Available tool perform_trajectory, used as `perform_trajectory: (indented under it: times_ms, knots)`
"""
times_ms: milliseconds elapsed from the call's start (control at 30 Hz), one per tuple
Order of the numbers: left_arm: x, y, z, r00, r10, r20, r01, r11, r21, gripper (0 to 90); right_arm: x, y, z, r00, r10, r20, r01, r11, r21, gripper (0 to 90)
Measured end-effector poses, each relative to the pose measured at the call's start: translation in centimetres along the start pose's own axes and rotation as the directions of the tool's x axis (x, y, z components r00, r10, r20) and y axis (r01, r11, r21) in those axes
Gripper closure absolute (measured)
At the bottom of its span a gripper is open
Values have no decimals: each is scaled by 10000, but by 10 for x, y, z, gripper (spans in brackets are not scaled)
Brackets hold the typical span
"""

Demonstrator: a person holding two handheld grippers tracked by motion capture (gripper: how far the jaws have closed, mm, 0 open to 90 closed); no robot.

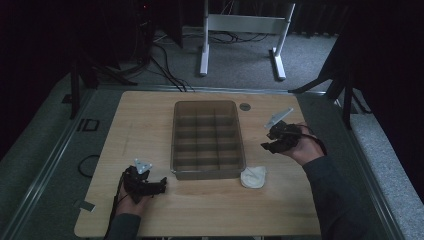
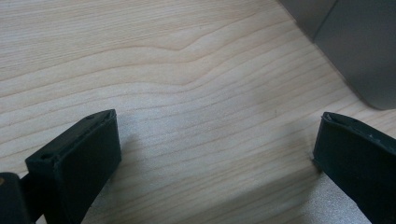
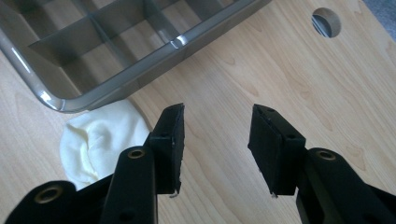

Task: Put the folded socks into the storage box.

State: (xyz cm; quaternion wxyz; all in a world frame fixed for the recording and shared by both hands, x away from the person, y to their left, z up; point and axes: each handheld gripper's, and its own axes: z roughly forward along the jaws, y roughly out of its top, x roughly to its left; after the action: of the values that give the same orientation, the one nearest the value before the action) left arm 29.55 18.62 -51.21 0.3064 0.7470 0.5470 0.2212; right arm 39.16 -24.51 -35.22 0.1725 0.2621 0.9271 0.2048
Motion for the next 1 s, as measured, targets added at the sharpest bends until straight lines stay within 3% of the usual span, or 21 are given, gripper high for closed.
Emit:
perform_trajectory:
  times_ms: [467, 1000]
  knots:
    - [0, 0, 0, 10000, -15, 1, 15, 10000, -6, 10, 6, 6, 3, 9983, -454, -376, 470, 9980, 429, 558]
    - [0, 0, 0, 10000, -3, 0, 3, 10000, -1, 10, 16, 10, 12, 9916, -1045, -759, 1119, 9885, 1015, 580]
